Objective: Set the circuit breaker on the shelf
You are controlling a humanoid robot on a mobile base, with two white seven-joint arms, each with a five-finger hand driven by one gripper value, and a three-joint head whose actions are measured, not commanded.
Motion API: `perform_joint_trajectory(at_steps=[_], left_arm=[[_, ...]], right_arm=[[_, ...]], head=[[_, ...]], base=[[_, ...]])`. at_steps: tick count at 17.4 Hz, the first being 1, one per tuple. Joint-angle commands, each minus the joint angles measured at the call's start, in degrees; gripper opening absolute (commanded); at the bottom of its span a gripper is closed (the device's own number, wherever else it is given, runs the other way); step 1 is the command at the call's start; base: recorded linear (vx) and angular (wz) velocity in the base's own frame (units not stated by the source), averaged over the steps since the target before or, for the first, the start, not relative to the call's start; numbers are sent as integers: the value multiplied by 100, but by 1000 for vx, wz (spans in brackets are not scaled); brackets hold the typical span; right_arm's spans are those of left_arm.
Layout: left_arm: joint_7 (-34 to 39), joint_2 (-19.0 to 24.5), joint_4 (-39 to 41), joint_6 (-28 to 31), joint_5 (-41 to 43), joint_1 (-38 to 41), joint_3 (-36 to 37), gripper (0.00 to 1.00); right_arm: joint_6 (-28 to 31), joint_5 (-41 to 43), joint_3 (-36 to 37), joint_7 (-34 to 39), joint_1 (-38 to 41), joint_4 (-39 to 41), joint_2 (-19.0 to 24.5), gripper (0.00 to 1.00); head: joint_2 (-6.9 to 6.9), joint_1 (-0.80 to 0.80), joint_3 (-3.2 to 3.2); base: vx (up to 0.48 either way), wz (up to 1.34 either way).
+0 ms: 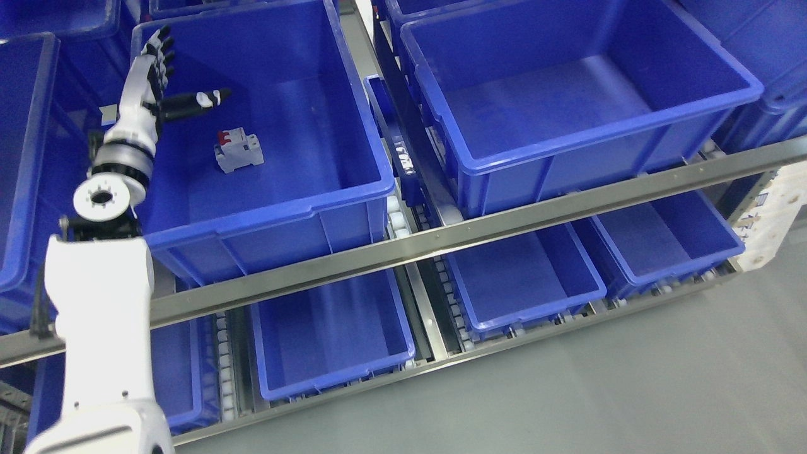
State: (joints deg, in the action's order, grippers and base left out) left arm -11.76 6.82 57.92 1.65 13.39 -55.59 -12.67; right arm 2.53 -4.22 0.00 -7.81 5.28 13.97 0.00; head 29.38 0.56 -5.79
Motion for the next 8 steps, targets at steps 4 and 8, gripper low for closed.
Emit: perform_joint_trajectory(at_steps=[4,8], left_arm=[[139,-582,3991,38,-742,1832,-289,100],[139,-582,3991,-68,-742,1955,-244,100]], right_arm=[[204,0,-114,-1,0,0,-100,100],[204,0,-114,8,0,0,-100,100]], head=[[0,0,0],[0,0,0]], base=[[-223,-71],[-227,-71]])
